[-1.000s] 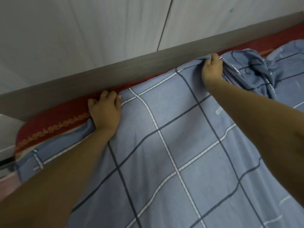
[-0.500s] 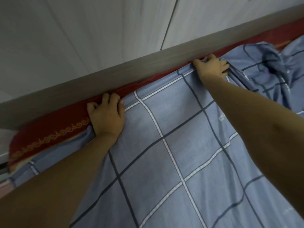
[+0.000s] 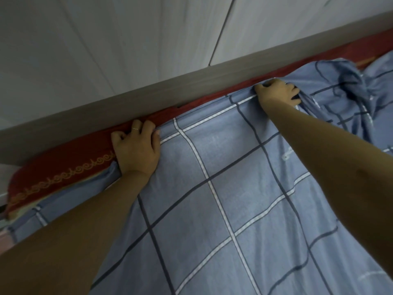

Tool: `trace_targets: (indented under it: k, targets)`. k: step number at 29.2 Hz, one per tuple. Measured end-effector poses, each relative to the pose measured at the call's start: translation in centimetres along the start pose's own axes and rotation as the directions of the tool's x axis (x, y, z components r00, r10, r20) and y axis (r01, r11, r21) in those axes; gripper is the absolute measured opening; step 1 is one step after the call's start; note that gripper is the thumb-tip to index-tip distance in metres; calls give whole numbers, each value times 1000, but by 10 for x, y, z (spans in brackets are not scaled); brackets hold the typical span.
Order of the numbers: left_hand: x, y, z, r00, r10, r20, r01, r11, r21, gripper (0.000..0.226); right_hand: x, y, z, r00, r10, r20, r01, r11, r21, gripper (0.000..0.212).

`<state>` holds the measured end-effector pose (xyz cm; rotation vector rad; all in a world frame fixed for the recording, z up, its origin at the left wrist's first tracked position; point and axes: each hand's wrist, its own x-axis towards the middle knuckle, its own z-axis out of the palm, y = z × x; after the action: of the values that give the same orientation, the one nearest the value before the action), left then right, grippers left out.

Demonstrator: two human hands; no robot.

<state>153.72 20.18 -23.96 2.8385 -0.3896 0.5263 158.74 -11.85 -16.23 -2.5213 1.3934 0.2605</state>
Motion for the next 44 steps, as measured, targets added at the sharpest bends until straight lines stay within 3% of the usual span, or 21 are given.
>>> trace_targets:
  k: [6, 9, 12, 13, 15, 16, 17, 18, 20, 22, 23, 25, 28, 30, 32, 34, 35, 37, 40, 42, 44]
  targets:
    - [-1, -1, 4, 1000, -10, -9, 10, 1000, -5, 20, -2, -1, 9, 999, 28, -17, -23, 974, 223, 42]
    - [-1, 0, 3, 1000, -19, 2, 19, 1000, -21, 20, -21, 8, 4, 991, -108, -77, 122, 968, 220, 65]
    - [0, 0, 1, 999, -27, 22, 28, 999, -37, 20, -72, 11, 5, 927, -375, -20, 375, 926, 41, 77]
    - [1, 1, 1, 999, -24, 23, 24, 999, -36, 18, -94, 15, 12, 845, -534, 26, 534, 845, -16, 74]
    - [1, 1, -1, 999, -22, 31, 23, 999, -37, 15, -130, 26, 30, 499, -843, 199, 866, 488, -107, 69]
    - [2, 2, -1, 999, -25, 33, 27, 999, -39, 15, -133, 34, 39, 353, -882, 312, 935, 317, -162, 70]
    - [1, 2, -2, 999, -27, 31, 28, 999, -40, 15, -128, 41, 43, 351, -852, 388, 933, 282, -223, 73]
    - [0, 1, -2, 999, -28, 30, 29, 999, -40, 16, -117, 49, 46, 493, -759, 425, 869, 401, -291, 76]
    - [2, 1, -3, 997, -51, 57, 54, 997, -55, 17, -93, 59, 42, 869, -392, 303, 482, 808, -338, 78]
    - [1, 2, -7, 993, -73, 94, 80, 994, -76, 21, -96, 67, 32, 985, -66, 160, 106, 961, -255, 77]
    - [4, 4, -10, 989, -80, 121, 93, 990, -102, 24, -108, 69, 32, 992, -62, 111, 91, 957, -276, 74]
    - [3, 6, -24, 976, -123, 178, 156, 970, -186, 27, -153, 73, 41, 929, -369, 18, 356, 882, -309, 68]
    - [-16, 10, -49, 959, -215, 184, 263, 916, -304, 40, -244, 101, 73, 571, -821, -8, 798, 558, -230, 61]
    - [-58, 10, -74, 980, -85, 179, 132, 953, -271, 47, -301, 147, 92, 480, -872, 99, 862, 447, -239, 58]
    - [-125, 1, -98, 937, 217, 274, -142, 953, -269, 51, -335, 215, 107, 525, -827, 203, 839, 462, -289, 60]
    - [-194, -27, -117, 819, 428, 381, -365, 902, -229, 57, -352, 286, 106, 698, -668, 259, 715, 627, -309, 65]
    - [-221, -46, -125, 795, 432, 426, -393, 902, -181, 60, -359, 313, 99, 804, -544, 241, 595, 745, -303, 69]
    - [-252, -81, -144, 841, 263, 472, -249, 964, -94, 61, -375, 348, 85, 943, -245, 225, 306, 905, -295, 77]
    - [-248, -112, -164, 815, -120, 567, 243, 959, -146, 64, -401, 343, 81, 972, 63, 226, 0, 963, -268, 82]
    - [-233, -120, -172, 816, -133, 563, 327, 909, -259, 71, -416, 319, 80, 972, 101, 211, -58, 978, -201, 80]
    - [-208, -120, -179, 832, -167, 530, 327, 918, -224, 76, -433, 288, 81, 983, -64, 172, 91, 984, -155, 73]
